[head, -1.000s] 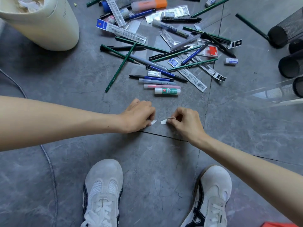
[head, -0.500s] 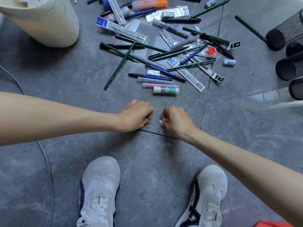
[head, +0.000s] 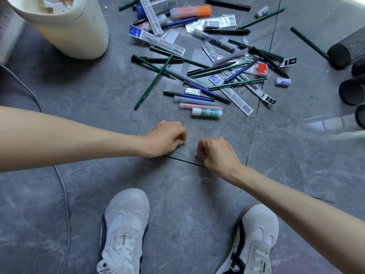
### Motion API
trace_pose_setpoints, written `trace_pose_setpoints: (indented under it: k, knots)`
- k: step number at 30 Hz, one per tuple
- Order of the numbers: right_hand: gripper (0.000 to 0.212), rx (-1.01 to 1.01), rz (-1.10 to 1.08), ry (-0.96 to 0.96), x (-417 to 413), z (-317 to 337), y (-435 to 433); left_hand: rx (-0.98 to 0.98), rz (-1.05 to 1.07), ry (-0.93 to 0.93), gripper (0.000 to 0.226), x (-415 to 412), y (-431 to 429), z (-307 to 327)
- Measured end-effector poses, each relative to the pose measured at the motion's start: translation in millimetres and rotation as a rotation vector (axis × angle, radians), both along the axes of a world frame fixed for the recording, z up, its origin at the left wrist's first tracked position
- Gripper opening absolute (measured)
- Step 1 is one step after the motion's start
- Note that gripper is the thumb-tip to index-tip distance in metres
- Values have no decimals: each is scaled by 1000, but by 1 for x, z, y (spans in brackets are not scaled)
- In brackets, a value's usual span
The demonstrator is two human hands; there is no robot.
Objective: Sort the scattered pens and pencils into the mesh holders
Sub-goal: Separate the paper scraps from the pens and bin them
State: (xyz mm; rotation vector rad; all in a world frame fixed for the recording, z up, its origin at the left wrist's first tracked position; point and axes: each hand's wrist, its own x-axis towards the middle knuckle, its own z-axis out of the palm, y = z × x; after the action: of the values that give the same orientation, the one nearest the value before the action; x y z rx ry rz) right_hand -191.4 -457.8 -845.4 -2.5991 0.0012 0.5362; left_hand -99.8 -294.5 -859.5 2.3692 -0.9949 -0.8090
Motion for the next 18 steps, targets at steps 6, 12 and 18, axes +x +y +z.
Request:
trace_pose_setpoints:
  k: [6, 12, 18]
  knots:
    - [16, 146, -335, 16, 38, 10, 3, -100, 130, -32, 7, 15, 7, 5]
    - [12, 325, -413, -72, 120, 40, 48, -280, 406, -199, 3, 75, 45, 52]
    - [14, 655, -404, -115, 223, 77, 131, -435, 890, -410, 9, 142, 111, 102]
